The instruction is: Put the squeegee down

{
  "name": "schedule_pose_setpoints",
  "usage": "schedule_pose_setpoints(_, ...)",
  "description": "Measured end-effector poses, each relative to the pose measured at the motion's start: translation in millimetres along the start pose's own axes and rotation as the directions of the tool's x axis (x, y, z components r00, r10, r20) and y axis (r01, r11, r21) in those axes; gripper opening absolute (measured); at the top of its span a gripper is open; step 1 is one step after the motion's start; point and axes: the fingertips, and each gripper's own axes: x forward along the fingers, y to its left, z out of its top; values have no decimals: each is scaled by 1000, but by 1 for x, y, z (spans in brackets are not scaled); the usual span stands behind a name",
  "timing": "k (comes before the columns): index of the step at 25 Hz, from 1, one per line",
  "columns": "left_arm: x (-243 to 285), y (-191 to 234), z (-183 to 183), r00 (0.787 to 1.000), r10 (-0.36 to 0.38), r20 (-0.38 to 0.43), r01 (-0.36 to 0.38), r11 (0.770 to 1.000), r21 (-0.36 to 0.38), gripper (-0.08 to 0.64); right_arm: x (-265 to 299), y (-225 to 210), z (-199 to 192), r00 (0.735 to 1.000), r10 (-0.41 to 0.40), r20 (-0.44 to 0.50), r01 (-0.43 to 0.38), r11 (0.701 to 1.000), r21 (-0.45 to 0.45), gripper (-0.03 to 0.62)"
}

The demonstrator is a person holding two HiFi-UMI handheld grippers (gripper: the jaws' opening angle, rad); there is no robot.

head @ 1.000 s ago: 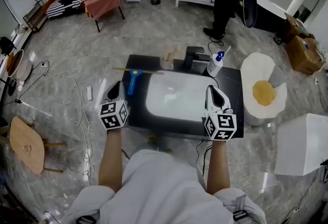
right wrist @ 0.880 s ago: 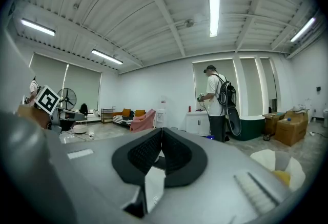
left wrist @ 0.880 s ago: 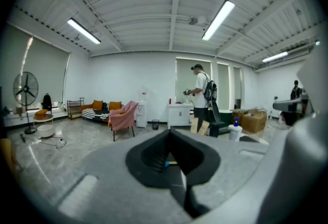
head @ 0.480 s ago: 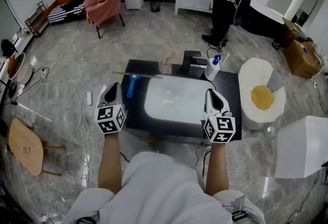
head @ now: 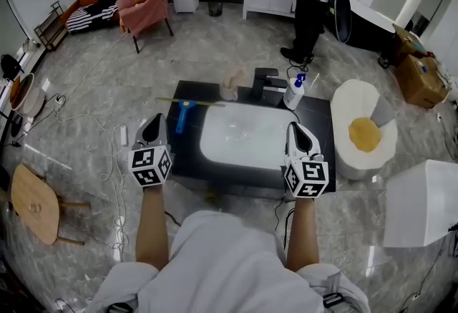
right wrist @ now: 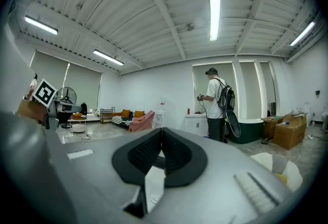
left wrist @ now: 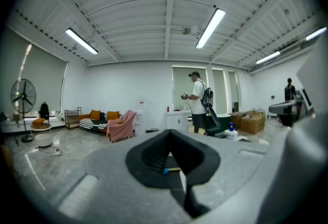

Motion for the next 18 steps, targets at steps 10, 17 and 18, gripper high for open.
schedule_pose_setpoints(10,-8,-3,7,999,-30,12,29,999,19,-2,-5,1,2,1000,-7,2,7,1000,-13,3)
schedule_pose_setpoints(17,-9,-1,8,999,-45,15,45,998,31,-2,-6,5,2,1000,-10,7,10,1000,-17,3)
schedule_pose_setpoints(18,-10,-1,8,999,-48,15,47,998,33,-2,-6,5,2,1000,-11,8,11,1000,-18,3)
